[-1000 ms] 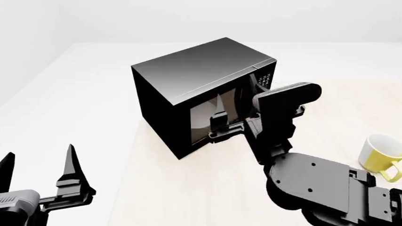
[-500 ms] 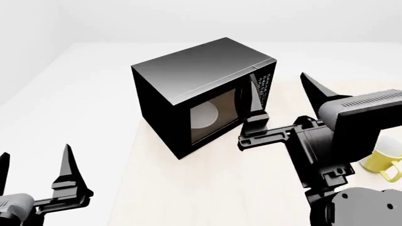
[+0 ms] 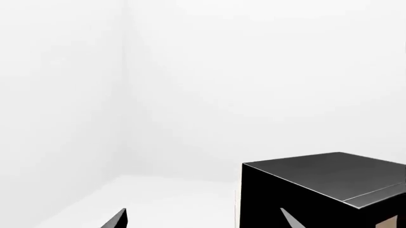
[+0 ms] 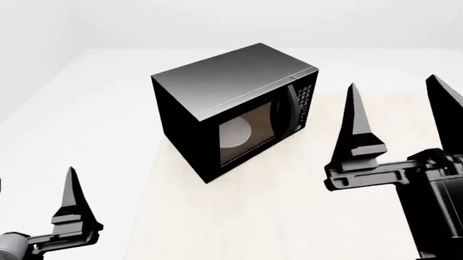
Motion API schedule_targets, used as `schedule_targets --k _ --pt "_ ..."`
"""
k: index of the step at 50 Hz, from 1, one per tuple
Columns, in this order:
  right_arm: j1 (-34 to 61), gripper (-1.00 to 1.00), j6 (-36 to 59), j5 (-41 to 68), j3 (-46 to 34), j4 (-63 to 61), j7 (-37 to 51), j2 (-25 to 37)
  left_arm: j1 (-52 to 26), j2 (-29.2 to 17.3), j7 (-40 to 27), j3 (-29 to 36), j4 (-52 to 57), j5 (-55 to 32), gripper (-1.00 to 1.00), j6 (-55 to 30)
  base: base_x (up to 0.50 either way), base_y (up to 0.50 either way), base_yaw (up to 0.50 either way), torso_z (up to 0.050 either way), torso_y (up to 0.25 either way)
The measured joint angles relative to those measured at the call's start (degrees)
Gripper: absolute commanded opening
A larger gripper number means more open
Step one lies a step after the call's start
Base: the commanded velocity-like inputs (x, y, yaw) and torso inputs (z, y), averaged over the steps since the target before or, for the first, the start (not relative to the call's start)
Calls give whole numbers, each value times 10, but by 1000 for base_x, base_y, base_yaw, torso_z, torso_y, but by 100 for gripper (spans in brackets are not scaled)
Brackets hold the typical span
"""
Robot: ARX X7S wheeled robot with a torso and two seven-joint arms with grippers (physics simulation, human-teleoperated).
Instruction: Close the microwave.
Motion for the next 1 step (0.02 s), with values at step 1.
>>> schedule_targets --k 1 --pt "-1 100 -2 -4 0 -5 2 6 1 0 0 0 1 0 100 0 0 0 0 0 0"
